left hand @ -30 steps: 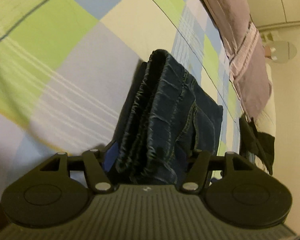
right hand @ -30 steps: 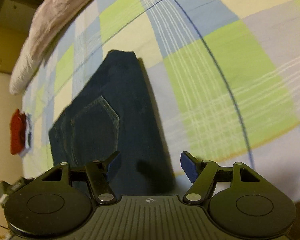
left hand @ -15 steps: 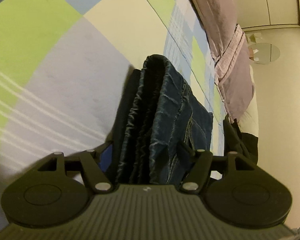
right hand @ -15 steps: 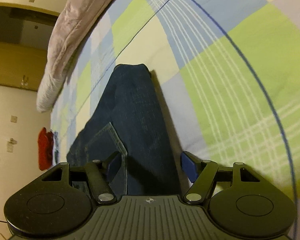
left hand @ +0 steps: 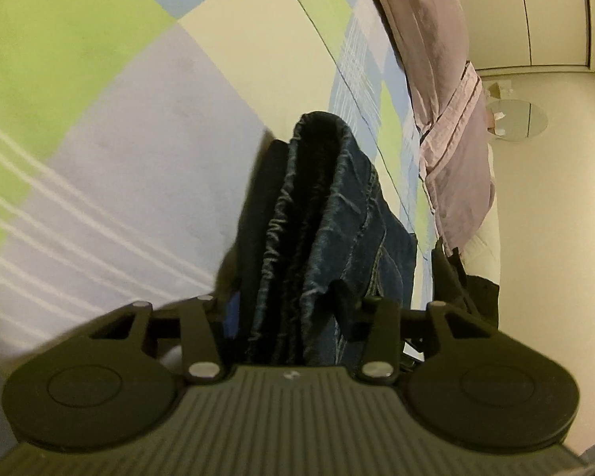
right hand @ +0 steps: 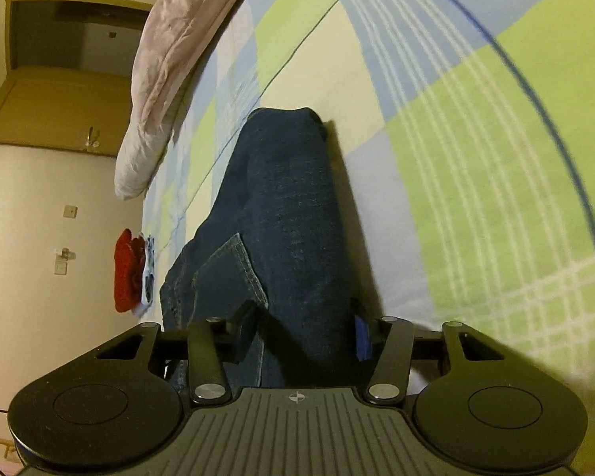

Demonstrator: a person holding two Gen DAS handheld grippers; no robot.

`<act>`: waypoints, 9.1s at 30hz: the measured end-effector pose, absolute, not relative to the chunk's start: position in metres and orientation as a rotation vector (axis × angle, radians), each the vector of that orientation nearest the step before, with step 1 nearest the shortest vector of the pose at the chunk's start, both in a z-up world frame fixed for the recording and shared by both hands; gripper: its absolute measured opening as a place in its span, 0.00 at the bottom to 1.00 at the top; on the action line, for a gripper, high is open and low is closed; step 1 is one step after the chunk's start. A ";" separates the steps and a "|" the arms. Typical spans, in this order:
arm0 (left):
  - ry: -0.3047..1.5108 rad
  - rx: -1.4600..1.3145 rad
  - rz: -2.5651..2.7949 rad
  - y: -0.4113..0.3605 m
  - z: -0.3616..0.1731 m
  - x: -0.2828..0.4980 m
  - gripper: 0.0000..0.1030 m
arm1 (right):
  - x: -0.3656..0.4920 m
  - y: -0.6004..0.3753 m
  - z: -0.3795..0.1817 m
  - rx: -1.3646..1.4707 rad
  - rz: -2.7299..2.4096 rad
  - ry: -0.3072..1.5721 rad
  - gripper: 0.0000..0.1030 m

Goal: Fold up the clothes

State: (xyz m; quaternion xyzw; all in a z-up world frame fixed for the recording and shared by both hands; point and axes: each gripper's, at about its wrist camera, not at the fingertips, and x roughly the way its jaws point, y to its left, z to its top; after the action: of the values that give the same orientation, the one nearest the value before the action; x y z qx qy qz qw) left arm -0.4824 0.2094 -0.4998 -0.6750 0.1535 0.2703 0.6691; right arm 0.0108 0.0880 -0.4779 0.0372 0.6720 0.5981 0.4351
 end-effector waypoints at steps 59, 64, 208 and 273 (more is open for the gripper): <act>0.071 -1.354 0.928 0.315 -0.218 -1.014 0.21 | -0.508 0.292 -0.227 0.171 1.718 1.742 0.16; 0.085 -1.327 0.904 0.378 -0.212 -1.026 0.21 | -0.525 0.338 -0.222 0.204 1.718 1.720 0.16; 0.924 -0.651 1.106 0.494 -0.247 -1.001 0.30 | -0.794 0.426 -0.297 -0.672 1.336 1.086 0.36; 0.902 -0.669 1.288 0.201 -0.185 -0.935 0.54 | -0.756 0.186 -0.208 -0.786 1.443 0.968 0.42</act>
State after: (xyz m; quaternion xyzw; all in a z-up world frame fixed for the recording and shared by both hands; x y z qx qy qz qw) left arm -0.9351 0.2010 -0.1852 -0.2952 0.3979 0.5684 0.6568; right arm -0.7562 0.1858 -0.2081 -0.3362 0.4139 0.6170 0.5787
